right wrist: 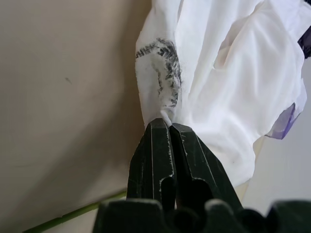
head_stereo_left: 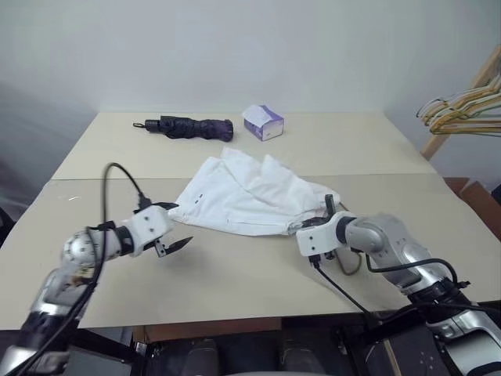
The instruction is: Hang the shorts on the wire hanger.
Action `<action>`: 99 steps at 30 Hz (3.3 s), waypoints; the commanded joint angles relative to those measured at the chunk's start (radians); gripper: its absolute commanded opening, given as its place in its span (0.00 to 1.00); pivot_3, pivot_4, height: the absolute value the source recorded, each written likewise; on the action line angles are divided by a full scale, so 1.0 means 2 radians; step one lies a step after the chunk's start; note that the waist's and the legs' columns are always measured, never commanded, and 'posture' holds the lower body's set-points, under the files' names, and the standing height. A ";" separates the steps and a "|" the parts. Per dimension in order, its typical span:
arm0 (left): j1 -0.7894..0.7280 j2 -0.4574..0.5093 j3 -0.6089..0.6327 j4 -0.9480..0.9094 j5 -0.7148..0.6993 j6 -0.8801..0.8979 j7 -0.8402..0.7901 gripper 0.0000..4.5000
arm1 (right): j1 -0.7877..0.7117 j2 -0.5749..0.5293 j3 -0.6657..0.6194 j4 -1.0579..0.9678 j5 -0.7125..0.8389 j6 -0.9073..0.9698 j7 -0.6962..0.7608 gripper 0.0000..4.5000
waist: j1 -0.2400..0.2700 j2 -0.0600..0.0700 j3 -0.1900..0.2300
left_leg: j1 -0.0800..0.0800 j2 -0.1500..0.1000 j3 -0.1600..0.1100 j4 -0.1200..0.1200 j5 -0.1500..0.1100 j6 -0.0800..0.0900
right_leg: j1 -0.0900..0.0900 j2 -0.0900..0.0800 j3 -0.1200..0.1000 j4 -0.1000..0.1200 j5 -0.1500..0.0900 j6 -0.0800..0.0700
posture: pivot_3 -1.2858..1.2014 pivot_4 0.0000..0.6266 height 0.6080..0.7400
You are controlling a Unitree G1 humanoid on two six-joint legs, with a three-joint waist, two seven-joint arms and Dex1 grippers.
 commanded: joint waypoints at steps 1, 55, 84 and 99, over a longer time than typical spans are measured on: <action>-0.060 0.002 -0.038 0.090 0.081 -0.082 0.046 1.00 | -0.005 -0.011 -0.027 -0.020 0.010 -0.003 -0.002 0.01 | -0.001 0.000 0.000 | 0.000 0.000 0.000 0.000 0.000 0.000 | 0.000 0.000 0.000 0.000 0.000 0.000 | 0.52 0.00 1.00; 0.095 0.133 0.038 -0.201 -0.157 0.075 -0.132 0.01 | -0.005 -0.105 -0.061 0.019 0.327 -0.187 0.074 0.00 | -0.027 0.006 0.001 | 0.017 0.005 0.003 -0.002 -0.004 -0.005 | 0.012 0.000 0.001 -0.001 -0.008 -0.001 | 0.51 0.03 1.00; -0.411 0.008 0.013 0.356 -0.051 -0.323 0.100 0.01 | -0.314 0.035 -0.019 0.514 0.053 -0.436 -0.462 0.00 | -0.033 0.005 -0.001 | -0.008 -0.001 0.000 -0.004 0.000 -0.002 | -0.010 -0.001 0.001 0.001 -0.001 0.001 | 0.51 0.00 1.00; 0.091 0.229 0.076 -0.112 -0.252 -0.039 -0.240 0.01 | -0.116 -0.028 -0.010 0.350 0.127 -0.485 -0.197 0.00 | -0.056 0.005 -0.001 | 0.017 0.001 0.000 -0.005 0.000 -0.001 | 0.015 -0.001 0.001 0.000 -0.006 -0.001 | 0.52 0.00 1.00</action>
